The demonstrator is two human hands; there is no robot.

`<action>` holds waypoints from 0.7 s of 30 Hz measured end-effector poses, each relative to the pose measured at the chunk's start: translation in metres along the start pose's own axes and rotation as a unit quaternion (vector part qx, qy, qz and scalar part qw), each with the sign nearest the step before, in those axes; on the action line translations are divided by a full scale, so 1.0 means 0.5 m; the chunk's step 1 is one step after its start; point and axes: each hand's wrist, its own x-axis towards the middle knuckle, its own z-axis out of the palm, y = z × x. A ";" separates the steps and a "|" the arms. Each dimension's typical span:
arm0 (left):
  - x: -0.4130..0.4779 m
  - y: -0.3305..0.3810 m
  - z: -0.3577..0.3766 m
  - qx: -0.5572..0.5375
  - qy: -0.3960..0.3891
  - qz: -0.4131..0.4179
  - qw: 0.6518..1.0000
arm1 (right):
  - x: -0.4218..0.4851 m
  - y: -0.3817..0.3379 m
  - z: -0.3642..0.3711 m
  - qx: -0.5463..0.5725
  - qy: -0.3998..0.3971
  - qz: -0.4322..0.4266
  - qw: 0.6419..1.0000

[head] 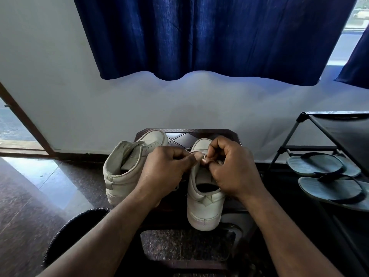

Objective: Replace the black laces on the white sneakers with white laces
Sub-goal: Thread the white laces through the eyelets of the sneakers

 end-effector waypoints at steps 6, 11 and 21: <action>0.013 -0.012 0.009 0.002 -0.015 -0.042 0.999 | 0.002 0.003 0.005 -0.017 0.001 -0.005 1.000; 0.011 -0.007 0.024 0.108 0.034 -0.046 0.993 | 0.000 0.009 0.009 -0.033 -0.030 -0.011 0.999; 0.013 -0.012 -0.013 0.331 -0.006 0.016 0.944 | -0.004 0.007 0.000 0.026 -0.022 -0.033 0.999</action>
